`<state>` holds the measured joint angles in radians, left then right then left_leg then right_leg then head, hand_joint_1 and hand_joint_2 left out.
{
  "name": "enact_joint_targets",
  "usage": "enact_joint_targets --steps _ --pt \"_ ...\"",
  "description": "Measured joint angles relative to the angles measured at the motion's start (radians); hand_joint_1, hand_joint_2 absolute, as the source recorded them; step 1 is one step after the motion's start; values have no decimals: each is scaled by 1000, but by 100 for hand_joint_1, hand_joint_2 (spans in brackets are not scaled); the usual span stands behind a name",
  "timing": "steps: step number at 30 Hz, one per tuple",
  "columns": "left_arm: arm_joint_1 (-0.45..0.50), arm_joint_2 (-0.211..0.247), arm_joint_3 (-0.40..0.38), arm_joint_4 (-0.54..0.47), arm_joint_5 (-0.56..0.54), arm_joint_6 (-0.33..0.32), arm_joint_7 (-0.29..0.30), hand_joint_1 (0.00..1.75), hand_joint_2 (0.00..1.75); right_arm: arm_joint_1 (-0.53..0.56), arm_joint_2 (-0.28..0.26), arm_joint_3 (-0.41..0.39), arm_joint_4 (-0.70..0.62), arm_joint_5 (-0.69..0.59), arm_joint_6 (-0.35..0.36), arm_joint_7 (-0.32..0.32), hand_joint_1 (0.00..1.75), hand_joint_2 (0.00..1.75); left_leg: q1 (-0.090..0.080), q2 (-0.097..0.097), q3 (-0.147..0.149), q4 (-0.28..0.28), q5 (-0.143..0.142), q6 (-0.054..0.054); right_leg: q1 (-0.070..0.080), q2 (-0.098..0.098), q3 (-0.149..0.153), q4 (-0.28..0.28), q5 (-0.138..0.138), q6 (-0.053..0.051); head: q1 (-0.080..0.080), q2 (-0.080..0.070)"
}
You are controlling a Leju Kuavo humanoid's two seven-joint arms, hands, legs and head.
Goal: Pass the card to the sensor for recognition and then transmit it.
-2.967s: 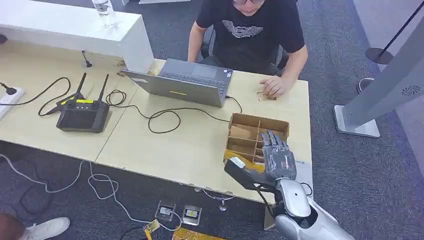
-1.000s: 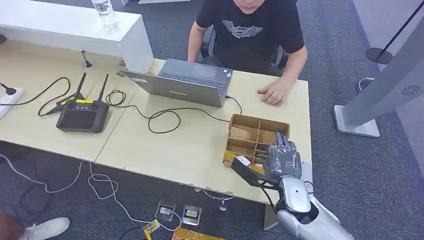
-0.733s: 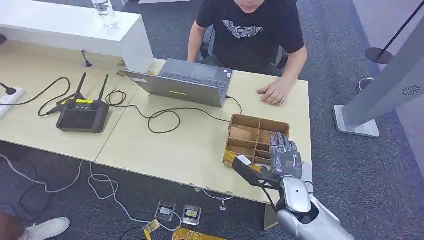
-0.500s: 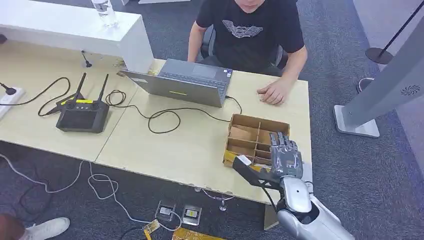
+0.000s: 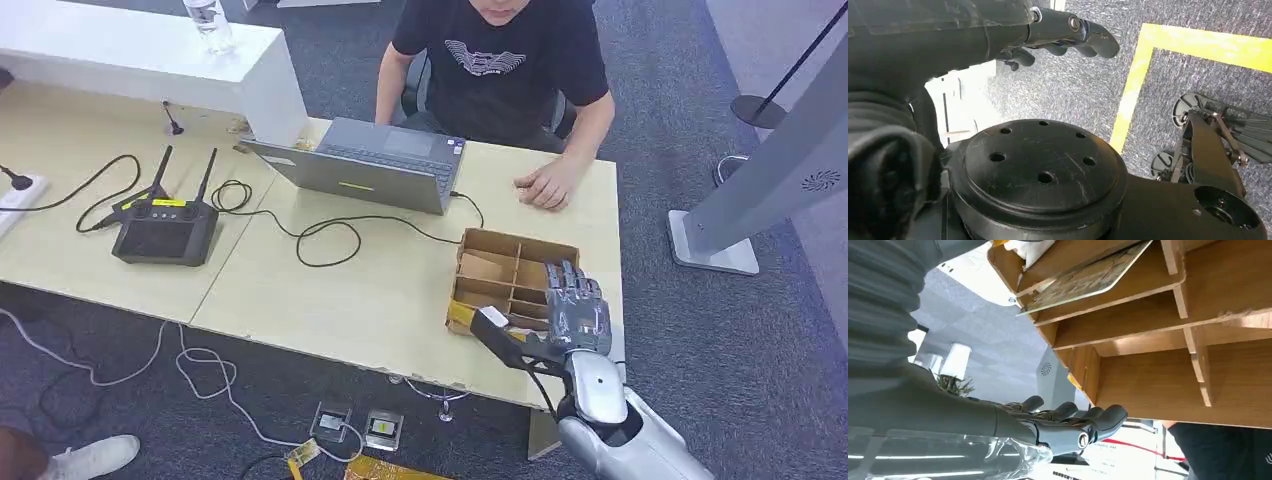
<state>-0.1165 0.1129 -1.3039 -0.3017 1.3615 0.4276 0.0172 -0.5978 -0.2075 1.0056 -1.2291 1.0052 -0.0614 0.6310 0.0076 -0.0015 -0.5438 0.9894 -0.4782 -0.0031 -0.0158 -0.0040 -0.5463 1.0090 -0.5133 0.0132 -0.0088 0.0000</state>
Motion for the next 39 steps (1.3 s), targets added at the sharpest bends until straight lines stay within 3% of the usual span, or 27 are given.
enact_joint_targets --steps 3,4,7,21,23,34,35,36,39 --pt "0 0 0 0 0 0 0 0 0 3 0 -5 0 5 3 0 0 175 0 0 0 0 0 0 0 0 0 0 0 0 0 0" --pt "0 0 0 0 0 0 0 0 0 10 0 -31 -1 35 44 0 0 175 0 0 0 0 0 0 0 0 0 0 0 0 0 0" --pt "0 0 0 0 0 0 0 0 0 15 -3 -51 -6 36 69 0 0 175 0 0 0 0 0 0 0 0 0 0 0 0 0 0" --pt "0 1 0 0 2 0 0 0 0 23 -7 -72 -15 11 88 0 5 175 0 0 0 0 0 0 0 0 0 0 0 0 0 0" --pt "0 1 0 0 2 0 0 0 0 23 -7 -72 -15 3 88 0 0 175 0 0 0 0 0 0 0 0 0 0 0 0 0 0" --pt "0 1 0 0 5 3 0 0 0 21 -11 -67 -18 -93 87 0 5 175 0 0 0 0 0 0 0 0 0 0 0 0 0 0" --pt "0 1 0 1 5 3 0 0 0 21 -11 -66 -18 -100 87 0 150 175 0 0 0 0 0 0 0 0 0 0 0 0 0 0" --pt "0 1 0 1 5 3 0 0 0 20 -11 -64 -18 -108 87 0 175 175 0 0 0 0 0 0 0 0 0 0 0 0 0 0" --pt "0 1 0 1 8 3 0 0 0 19 -11 -54 -18 -121 86 0 175 175 0 0 0 0 0 0 0 0 0 0 0 0 0 0"
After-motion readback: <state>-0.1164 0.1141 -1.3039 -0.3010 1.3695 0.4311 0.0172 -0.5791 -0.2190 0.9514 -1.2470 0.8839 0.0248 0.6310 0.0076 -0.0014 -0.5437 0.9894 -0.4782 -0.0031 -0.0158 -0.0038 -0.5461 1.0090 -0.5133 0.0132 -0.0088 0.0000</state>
